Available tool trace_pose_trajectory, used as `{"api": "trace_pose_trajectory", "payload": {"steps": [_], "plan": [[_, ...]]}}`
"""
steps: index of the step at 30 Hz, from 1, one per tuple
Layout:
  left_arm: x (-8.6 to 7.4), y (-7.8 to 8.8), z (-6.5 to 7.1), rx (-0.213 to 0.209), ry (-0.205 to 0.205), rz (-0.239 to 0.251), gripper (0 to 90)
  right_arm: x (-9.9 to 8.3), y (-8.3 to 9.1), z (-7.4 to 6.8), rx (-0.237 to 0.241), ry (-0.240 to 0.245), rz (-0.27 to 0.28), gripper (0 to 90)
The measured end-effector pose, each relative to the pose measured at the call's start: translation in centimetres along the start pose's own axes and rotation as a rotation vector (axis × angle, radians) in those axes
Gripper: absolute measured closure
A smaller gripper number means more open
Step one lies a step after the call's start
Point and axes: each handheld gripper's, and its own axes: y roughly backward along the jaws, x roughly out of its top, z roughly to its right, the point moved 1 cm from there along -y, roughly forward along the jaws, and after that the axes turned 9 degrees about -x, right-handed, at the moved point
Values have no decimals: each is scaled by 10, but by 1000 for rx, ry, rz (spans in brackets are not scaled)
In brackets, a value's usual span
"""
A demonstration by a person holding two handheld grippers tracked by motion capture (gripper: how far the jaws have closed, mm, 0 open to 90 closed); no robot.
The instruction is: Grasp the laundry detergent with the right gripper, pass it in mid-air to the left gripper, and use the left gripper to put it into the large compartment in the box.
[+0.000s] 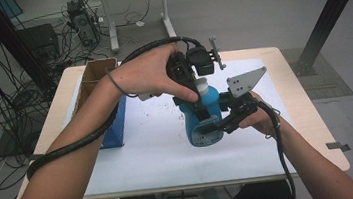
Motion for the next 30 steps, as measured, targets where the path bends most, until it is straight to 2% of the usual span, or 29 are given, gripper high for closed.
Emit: {"api": "trace_pose_trajectory", "payload": {"steps": [30], "plan": [[2,0,3,5,-4,-12,117,2,1,-1,3,4,1,441]]}}
